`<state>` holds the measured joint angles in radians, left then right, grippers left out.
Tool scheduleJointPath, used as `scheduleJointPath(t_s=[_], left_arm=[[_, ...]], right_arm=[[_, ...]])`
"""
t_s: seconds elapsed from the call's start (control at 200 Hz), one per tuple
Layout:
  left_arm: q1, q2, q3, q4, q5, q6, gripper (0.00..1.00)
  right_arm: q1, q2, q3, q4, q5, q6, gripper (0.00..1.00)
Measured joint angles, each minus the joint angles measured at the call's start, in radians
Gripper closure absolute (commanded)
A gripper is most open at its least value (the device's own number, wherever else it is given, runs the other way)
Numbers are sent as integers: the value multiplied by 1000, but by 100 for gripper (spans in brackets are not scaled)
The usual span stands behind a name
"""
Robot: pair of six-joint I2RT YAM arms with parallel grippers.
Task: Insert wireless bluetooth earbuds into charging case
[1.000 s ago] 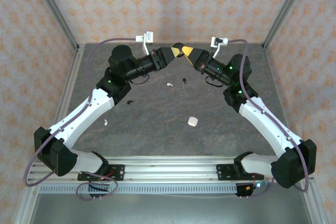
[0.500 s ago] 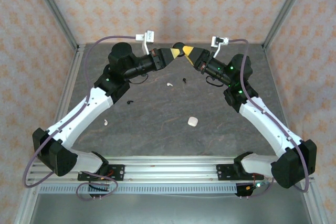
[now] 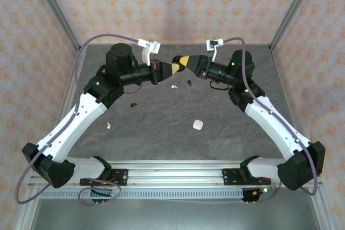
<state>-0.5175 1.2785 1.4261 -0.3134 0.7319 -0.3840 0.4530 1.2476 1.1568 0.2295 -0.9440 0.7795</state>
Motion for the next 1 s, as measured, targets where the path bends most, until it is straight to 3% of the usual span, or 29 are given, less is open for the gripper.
scheduleJointPath(t_s=[0.24, 0.405, 0.565, 0.816, 1.001], left_arm=[[2, -61, -53, -75, 5, 117, 100], [-6, -129, -126, -93, -19, 181, 100], [-6, -214, -167, -134, -106, 249, 100], [-6, -357, -246, -209, -291, 288, 100], [-6, -457, -299, -260, -374, 288, 100]], right_arm=[[6, 40, 19, -67, -18, -19, 63], [2, 40, 21, -105, -10, -22, 58], [2, 40, 45, -138, 3, -14, 47], [21, 115, 220, -395, 70, -121, 47], [130, 263, 344, -607, 173, -269, 47]])
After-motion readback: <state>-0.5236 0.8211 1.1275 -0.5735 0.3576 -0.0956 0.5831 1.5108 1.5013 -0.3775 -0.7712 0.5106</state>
